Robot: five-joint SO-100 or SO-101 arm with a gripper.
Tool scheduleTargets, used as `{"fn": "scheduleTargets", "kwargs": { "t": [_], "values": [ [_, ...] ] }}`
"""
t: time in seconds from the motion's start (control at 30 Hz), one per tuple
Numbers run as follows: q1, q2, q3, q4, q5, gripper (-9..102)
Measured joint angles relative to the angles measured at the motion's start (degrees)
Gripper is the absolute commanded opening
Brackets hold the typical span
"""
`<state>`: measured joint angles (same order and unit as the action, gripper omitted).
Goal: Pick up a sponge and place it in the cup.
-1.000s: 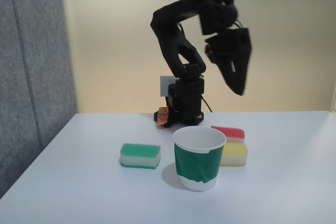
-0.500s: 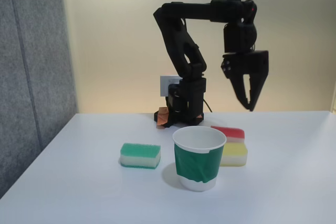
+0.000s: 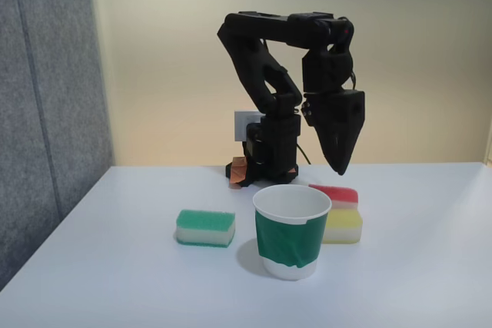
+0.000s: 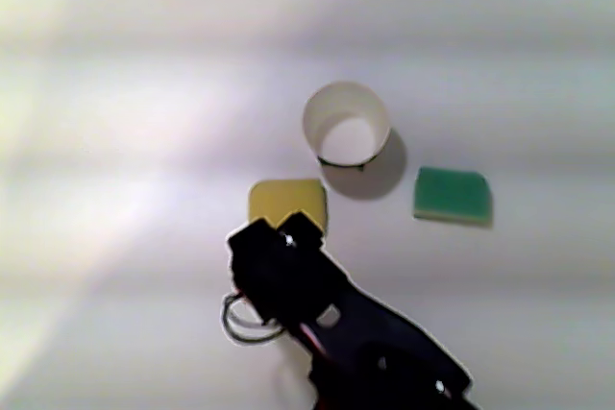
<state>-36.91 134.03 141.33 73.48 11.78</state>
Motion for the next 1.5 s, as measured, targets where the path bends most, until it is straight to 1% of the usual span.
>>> {"fn": "scheduleTargets", "kwargs": {
  "t": [0.07, 0.13, 0.27, 0.37, 0.4, 0.63, 0.8, 0.87, 1.0, 1.17, 1.2, 1.27, 1.33, 1.43, 1.5],
  "values": [
    [1.67, 0.18, 0.0, 1.49, 6.77, 11],
    [1.49, 0.18, 0.0, 1.14, 14.41, 19],
    [2.81, 0.18, 0.0, 0.79, 30.32, 19],
    [2.81, -1.05, 0.0, -0.18, 35.16, 22],
    [3.43, -1.93, 0.0, -0.62, 35.16, 24],
    [6.24, -9.49, -0.18, -5.8, 31.55, 24],
    [5.71, -13.18, -0.18, -9.58, 30.5, 24],
    [6.24, -14.15, -0.18, -9.67, 29.36, 24],
    [4.57, -16.79, -0.18, -13.89, 29.97, 24],
    [2.81, -19.25, 0.97, -16.88, 29.44, 24],
    [2.81, -19.69, 1.58, -17.84, 29.44, 22],
    [3.16, -20.04, 2.02, -17.05, 28.83, 9],
    [2.37, -19.78, 2.99, -18.11, 28.92, 0],
    [1.41, -19.42, 3.96, -18.9, 29.0, 0],
    [1.32, -18.72, 3.96, -17.84, 29.0, 0]
  ]
}}
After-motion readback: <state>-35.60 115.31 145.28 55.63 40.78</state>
